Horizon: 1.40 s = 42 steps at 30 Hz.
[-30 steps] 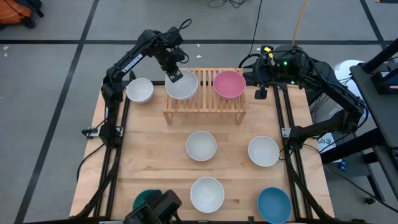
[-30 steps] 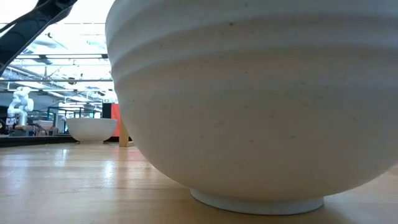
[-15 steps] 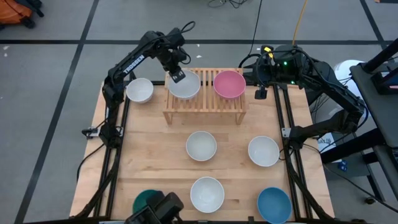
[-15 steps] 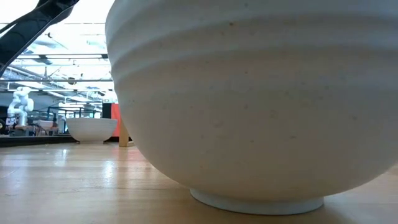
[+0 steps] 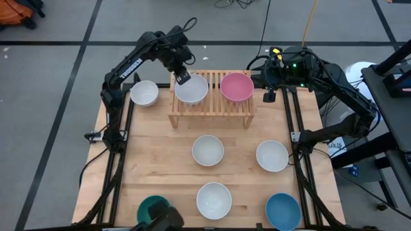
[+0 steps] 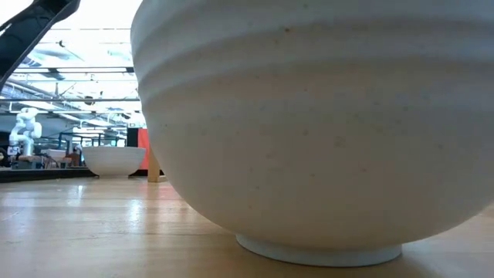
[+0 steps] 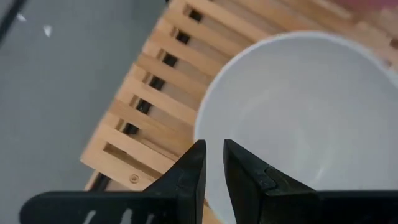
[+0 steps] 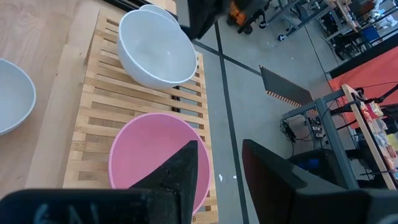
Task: Place and stack bowls onto a shelf
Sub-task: Put the white bowl on the shelf, then stack the white bowl on top of the pink bowl on the shelf
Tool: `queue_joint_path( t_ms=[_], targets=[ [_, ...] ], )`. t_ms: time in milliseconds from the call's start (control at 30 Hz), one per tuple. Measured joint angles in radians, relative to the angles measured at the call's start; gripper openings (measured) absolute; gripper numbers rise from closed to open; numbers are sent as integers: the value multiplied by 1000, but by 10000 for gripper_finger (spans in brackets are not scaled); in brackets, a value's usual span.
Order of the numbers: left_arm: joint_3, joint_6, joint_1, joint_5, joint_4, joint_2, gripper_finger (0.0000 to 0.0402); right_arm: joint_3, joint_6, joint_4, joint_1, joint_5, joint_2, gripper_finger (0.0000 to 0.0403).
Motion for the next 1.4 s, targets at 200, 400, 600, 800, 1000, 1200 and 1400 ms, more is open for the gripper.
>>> queue_joint_path(
  t_ms=[200, 400, 600, 800, 1000, 1200, 1400],
  targets=[
    [0, 1, 0, -68, 50, -109, 62, 0, -20, -13, 0, 44, -10, 121],
    [0, -32, -19, -74, 58, -278, 62, 0, 69, -191, 0, 153, -60, 121],
    [0, -34, -67, -77, 76, -425, 63, 0, 322, -454, 0, 151, -94, 121],
    [0, -123, -97, -79, 71, -530, 63, -11, 510, -572, 0, 39, -110, 121],
    [0, -135, -104, -79, 50, -609, 63, -33, 705, -574, 7, -244, -103, 121],
    [0, -131, -104, -79, 3, -657, 63, -145, 751, -575, 30, -266, -113, 121],
    [0, -95, -104, -79, -83, -685, 63, -348, 754, -576, 62, -268, -116, 121]
  ],
)
